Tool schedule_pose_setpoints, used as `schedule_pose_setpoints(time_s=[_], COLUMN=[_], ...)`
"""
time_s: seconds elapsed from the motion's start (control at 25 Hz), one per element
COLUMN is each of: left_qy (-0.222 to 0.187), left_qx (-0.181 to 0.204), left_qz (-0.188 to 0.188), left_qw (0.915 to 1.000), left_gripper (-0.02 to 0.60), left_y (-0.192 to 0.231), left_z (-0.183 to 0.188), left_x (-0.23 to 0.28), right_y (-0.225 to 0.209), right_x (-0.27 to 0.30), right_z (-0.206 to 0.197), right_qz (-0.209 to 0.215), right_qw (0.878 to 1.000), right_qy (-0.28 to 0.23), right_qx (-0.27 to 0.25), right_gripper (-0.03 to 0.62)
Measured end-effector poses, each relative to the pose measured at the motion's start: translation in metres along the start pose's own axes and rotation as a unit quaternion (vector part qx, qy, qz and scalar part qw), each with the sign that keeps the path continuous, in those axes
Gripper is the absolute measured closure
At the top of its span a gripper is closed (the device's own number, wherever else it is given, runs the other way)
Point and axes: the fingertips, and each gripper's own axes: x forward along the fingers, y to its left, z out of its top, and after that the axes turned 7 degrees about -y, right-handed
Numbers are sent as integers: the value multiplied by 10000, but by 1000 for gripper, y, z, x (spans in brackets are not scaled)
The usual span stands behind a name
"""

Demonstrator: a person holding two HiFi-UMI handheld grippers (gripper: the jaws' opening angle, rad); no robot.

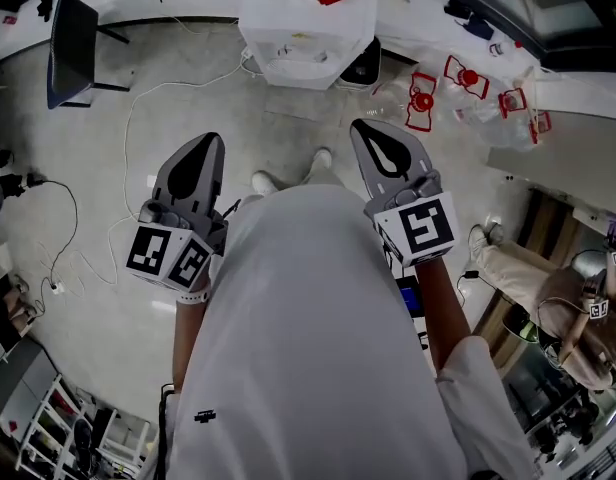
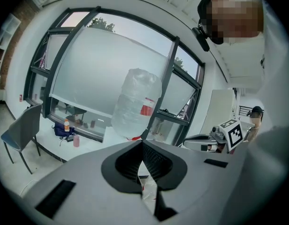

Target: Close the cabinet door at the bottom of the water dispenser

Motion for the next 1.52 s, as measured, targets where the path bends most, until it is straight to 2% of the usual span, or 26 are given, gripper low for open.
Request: schedule_pose_setpoints(time_s=[0.2, 0.36, 0.68, 1.08, 1.52], left_qy=[-169, -260, -169, -2, -11], left_qx=[128, 142, 243, 216, 171], left_qz=[-17, -19, -219, -211, -240], left_qw=[9998, 9996, 9993, 9995, 9996], left_gripper=[575, 575, 575, 575, 575], left_y=[1, -4, -27, -36, -37], left_z=[16, 22, 17, 7, 8], left_x=[-7, -4, 9, 13, 24], right_y=[5, 3, -11, 6, 0], right_x=[-6, -11, -12, 3, 10], right_z=[6, 8, 8, 17, 26], right_qz=[-77, -177, -308, 285, 326], right_qw=[9999, 9997, 9986, 9993, 9989], right_qy=[-57, -170, -383, -237, -336], right_qx=[-115, -5, 170, 30, 4], right_gripper=[584, 583, 583, 584, 585])
